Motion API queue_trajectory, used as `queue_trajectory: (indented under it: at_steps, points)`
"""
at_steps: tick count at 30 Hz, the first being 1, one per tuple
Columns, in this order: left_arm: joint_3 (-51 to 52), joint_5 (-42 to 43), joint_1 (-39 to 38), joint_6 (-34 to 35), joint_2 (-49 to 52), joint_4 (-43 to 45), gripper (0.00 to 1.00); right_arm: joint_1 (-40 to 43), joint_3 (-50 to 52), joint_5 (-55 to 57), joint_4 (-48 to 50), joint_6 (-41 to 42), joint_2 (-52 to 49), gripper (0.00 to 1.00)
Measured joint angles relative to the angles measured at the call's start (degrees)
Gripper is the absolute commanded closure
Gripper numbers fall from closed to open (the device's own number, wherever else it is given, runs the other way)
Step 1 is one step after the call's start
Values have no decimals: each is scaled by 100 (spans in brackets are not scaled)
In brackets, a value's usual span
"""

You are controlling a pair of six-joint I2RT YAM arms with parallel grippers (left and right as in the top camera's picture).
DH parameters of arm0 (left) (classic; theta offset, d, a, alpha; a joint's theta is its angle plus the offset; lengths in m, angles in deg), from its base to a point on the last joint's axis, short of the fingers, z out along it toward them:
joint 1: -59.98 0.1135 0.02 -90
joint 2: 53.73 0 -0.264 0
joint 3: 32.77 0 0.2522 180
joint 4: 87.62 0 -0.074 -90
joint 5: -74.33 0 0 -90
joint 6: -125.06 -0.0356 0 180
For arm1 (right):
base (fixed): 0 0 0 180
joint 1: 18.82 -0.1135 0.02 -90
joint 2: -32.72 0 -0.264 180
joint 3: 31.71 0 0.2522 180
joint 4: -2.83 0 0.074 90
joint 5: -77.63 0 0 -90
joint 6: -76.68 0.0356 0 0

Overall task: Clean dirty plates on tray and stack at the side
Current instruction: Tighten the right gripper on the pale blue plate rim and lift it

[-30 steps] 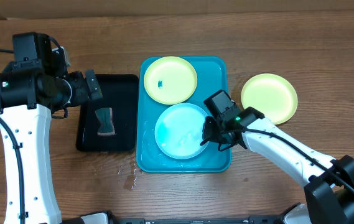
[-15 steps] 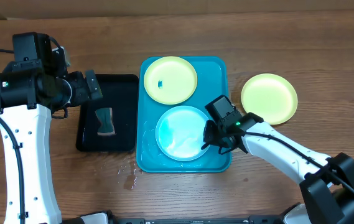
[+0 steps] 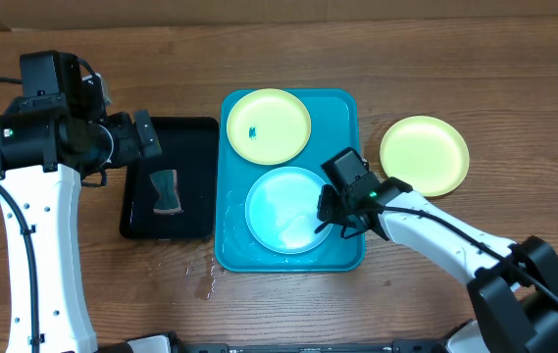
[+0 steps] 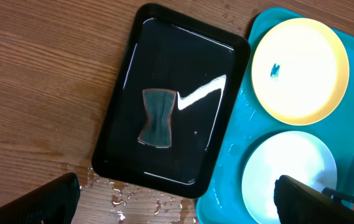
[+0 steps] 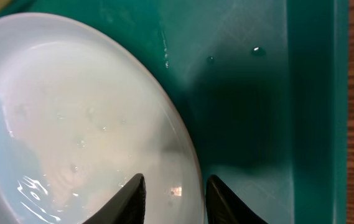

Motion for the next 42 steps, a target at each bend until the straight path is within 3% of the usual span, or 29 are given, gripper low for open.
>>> queue_trajectory:
  at_steps: [8, 12, 19, 28, 29, 31, 42]
  points:
    - [0, 0, 0, 0, 0, 0, 0, 0, 0, 42, 28, 20, -155, 96]
    - [0, 0, 0, 0, 0, 0, 0, -2, 0, 13, 50, 0, -155, 96]
    - [0, 0, 0, 0, 0, 0, 0, 0, 0, 13, 57, 2, -157, 79]
    - [0, 0, 0, 0, 0, 0, 0, 0, 0, 11, 131, -2, -271, 71]
    - [0, 0, 0, 0, 0, 0, 0, 0, 0, 11, 131, 4, -282, 73]
    - [0, 0, 0, 0, 0, 0, 0, 0, 0, 11, 129, -24, -282, 96]
    - [0, 0, 0, 0, 0, 0, 0, 0, -66, -63, -74, 7, -282, 96]
